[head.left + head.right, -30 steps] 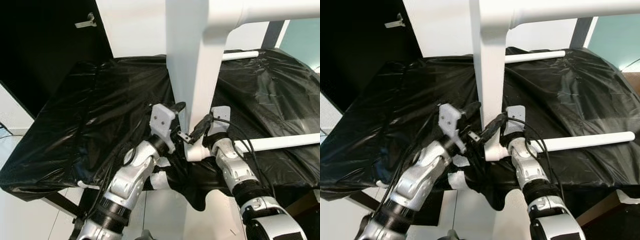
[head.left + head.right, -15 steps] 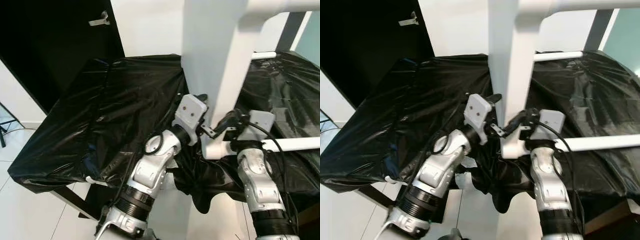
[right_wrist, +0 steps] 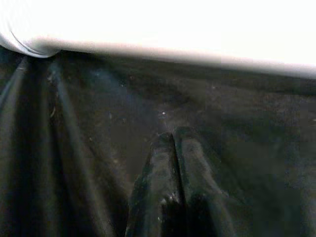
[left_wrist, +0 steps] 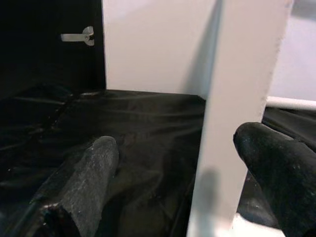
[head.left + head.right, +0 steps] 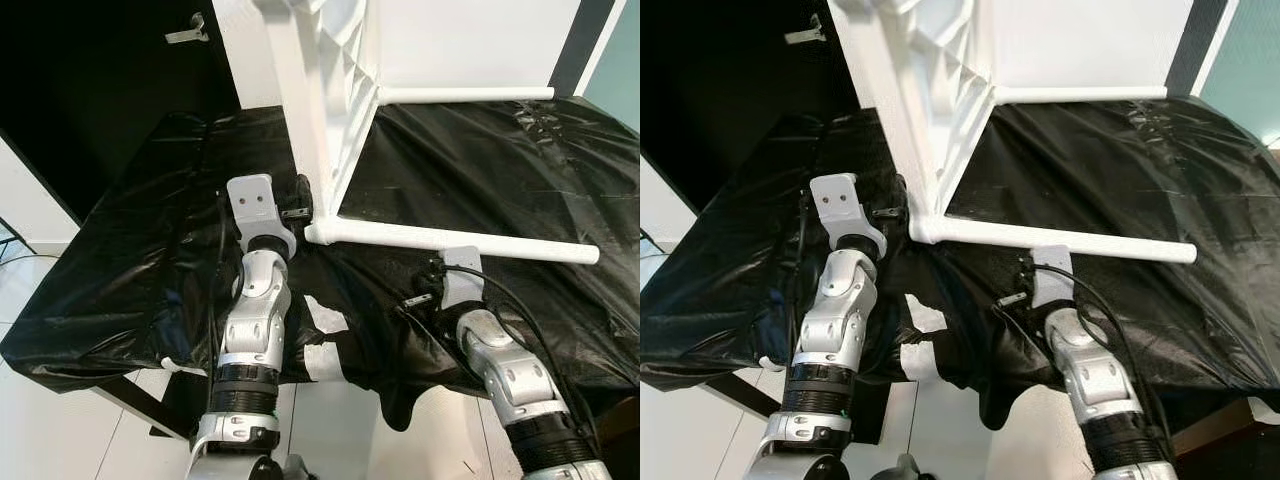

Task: Building children table

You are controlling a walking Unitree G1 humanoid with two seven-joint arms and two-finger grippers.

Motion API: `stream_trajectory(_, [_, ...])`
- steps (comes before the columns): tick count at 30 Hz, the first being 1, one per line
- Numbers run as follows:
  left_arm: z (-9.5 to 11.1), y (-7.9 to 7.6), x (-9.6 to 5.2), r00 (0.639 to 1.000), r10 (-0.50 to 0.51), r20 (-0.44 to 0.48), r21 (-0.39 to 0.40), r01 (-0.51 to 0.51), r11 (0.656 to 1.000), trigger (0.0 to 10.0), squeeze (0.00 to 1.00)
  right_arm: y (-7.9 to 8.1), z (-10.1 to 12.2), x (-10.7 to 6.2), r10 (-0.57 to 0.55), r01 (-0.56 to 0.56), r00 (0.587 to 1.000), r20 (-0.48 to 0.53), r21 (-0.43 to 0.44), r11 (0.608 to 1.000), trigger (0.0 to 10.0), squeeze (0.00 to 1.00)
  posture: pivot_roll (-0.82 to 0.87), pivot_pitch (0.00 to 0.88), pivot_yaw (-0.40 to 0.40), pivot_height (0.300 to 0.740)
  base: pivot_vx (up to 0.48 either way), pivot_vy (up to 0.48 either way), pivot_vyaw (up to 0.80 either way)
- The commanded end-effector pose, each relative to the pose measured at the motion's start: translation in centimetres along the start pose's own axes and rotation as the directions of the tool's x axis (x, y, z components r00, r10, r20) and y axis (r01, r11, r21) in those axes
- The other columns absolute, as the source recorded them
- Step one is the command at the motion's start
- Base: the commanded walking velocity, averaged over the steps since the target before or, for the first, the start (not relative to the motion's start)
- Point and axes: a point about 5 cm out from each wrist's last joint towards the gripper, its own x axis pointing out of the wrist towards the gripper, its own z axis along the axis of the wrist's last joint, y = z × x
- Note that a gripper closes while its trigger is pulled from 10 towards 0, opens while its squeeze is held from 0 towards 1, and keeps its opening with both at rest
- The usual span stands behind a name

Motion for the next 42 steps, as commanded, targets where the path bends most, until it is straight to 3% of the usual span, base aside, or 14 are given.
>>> stream_trajectory(1, [-0.2, -0.4, 0.1, 1.000, -0.006, -0.002, 0.005, 0.006, 1.000, 10.0, 0.00, -0.4, -0.4, -0.3, -0.010, 0.010, 1.000, -0.029, 0.009, 1.000, 10.0, 0.00, 0.10, 0.000, 0.064, 0.740, 0.000, 0.000, 0.00])
stream_trajectory(4, [-0.5, -1.0, 0.4, 0.999, -0.041, -0.006, 0.010, 0.041, 0.999, 10.0, 0.00, -0.6, -0.2, -0.8, -0.027, 0.027, 0.999, -0.017, 0.007, 1.000, 10.0, 0.00, 0.08, 0.000, 0.075, 0.740, 0.000, 0.000, 0.00])
stream_trajectory(7, [-0.8, -2.9, 1.3, 0.986, -0.168, -0.006, 0.036, 0.168, 0.985, 10.0, 0.00, 0.6, 2.3, -2.0, 0.027, -0.023, 0.991, 0.135, -0.033, 0.999, 10.0, 0.00, 0.07, 0.000, 0.082, 0.740, 0.000, 0.000, 0.00])
stream_trajectory(8, [-1.1, -3.2, 1.5, 0.983, -0.183, -0.013, 0.045, 0.183, 0.982, 10.0, 0.00, 0.6, 3.8, -2.8, 0.002, 0.005, 0.973, 0.230, -0.027, 1.000, 10.0, 0.00, 0.06, 0.000, 0.088, 0.740, 0.000, 0.000, 0.00])
stream_trajectory(10, [-1.3, -3.2, 1.6, 0.983, -0.184, -0.020, 0.047, 0.184, 0.982, 10.0, 0.00, 0.4, 4.7, -3.5, -0.037, 0.042, 0.956, 0.289, -0.009, 0.999, 10.0, 0.00, 0.06, 0.000, 0.090, 0.740, 0.000, 0.000, 0.00])
stream_trajectory(11, [-1.8, -3.2, 1.6, 0.982, -0.187, -0.032, 0.053, 0.188, 0.981, 10.0, 0.00, -0.3, 5.5, -4.5, -0.099, 0.105, 0.930, 0.355, 0.001, 0.994, 10.0, 0.00, 0.05, 0.000, 0.095, 0.740, 0.000, 0.000, 0.00])
stream_trajectory(15, [-3.2, -3.3, 1.9, 0.979, -0.195, -0.060, 0.071, 0.199, 0.977, 10.0, 0.00, -1.3, 6.6, -6.0, -0.176, 0.199, 0.879, 0.444, -0.005, 0.980, 10.0, 0.00, 0.03, 0.000, 0.101, 0.740, 0.000, 0.000, 0.00])
stream_trajectory(24, [-3.8, -2.0, 3.3, 0.988, -0.139, -0.069, 0.124, 0.147, 0.981, 10.0, 0.00, -0.4, 7.7, -6.9, -0.159, 0.180, 0.857, 0.491, 0.003, 0.984, 10.0, 0.00, 0.02, 0.000, 0.110, 0.740, 0.000, 0.000, 0.00])
stream_trajectory(29, [-3.8, -0.6, 0.9, 0.994, -0.110, -0.009, 0.077, 0.111, 0.991, 10.0, 0.00, -0.7, 7.6, -7.2, -0.165, 0.186, 0.861, 0.481, 0.004, 0.982, 10.0, 0.00, 0.05, 0.000, 0.089, 0.740, 0.000, 0.000, 0.00])
stream_trajectory(33, [-4.0, 0.3, 1.6, 0.995, -0.096, -0.024, 0.087, 0.098, 0.991, 10.0, 0.00, -0.3, 8.0, -6.9, -0.123, 0.135, 0.858, 0.499, 0.012, 0.991, 10.0, 0.00, 0.07, 0.000, 0.073, 0.740, 0.000, 0.000, 0.00])
stream_trajectory(37, [-3.2, -0.7, 2.4, 0.989, -0.150, -0.019, 0.081, 0.151, 0.985, 10.0, 0.00, -0.1, 8.1, -7.0, -0.115, 0.123, 0.859, 0.499, 0.017, 0.992, 10.0, 0.00, 0.06, 0.000, 0.078, 0.740, 0.000, 0.000, 0.00])
stream_trajectory(42, [-3.7, -1.3, 2.2, 0.986, -0.164, -0.029, 0.073, 0.166, 0.983, 10.0, 0.00, -0.1, 7.7, -7.2, -0.128, 0.130, 0.861, 0.492, 0.031, 0.991, 10.0, 0.00, 0.05, 0.000, 0.092, 0.740, 0.110, 0.000, 0.00])
